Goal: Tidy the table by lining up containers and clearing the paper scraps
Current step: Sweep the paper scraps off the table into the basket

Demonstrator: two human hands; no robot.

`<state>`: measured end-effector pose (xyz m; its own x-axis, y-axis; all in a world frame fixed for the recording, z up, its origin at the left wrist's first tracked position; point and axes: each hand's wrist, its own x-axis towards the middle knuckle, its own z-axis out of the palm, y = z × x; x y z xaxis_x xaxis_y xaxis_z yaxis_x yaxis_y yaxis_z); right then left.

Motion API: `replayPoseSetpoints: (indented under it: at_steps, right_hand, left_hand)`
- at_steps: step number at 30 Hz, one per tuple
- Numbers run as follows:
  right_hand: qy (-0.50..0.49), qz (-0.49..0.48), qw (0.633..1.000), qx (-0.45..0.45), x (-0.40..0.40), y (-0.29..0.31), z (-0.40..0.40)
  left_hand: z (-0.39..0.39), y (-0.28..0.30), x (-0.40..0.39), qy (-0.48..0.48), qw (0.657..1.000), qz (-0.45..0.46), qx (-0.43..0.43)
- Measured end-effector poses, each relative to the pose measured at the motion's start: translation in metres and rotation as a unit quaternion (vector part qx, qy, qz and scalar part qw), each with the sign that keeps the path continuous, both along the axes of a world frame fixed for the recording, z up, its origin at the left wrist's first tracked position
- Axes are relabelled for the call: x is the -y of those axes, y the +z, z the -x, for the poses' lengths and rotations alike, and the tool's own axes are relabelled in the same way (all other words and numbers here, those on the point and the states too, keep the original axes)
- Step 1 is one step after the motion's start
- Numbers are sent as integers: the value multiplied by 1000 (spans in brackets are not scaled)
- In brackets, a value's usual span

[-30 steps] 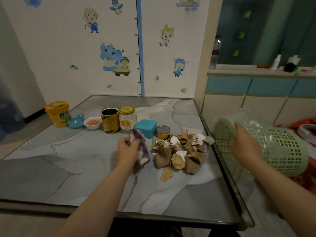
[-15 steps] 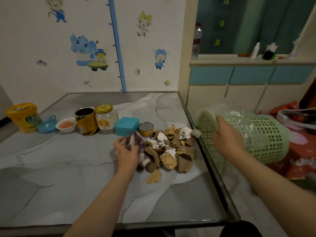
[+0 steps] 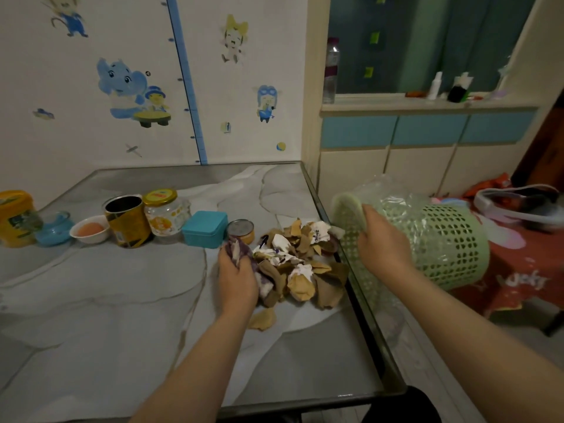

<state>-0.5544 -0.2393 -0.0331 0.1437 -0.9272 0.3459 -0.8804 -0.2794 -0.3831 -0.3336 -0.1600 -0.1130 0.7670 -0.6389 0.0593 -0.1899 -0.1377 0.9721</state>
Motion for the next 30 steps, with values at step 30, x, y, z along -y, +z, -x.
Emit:
replayPoseSetpoints:
  at_steps: [30]
  right_hand:
    - [-16, -18, 998, -52, 14, -4, -14]
  left_hand:
    - [45, 2, 37, -23, 998, -14, 63]
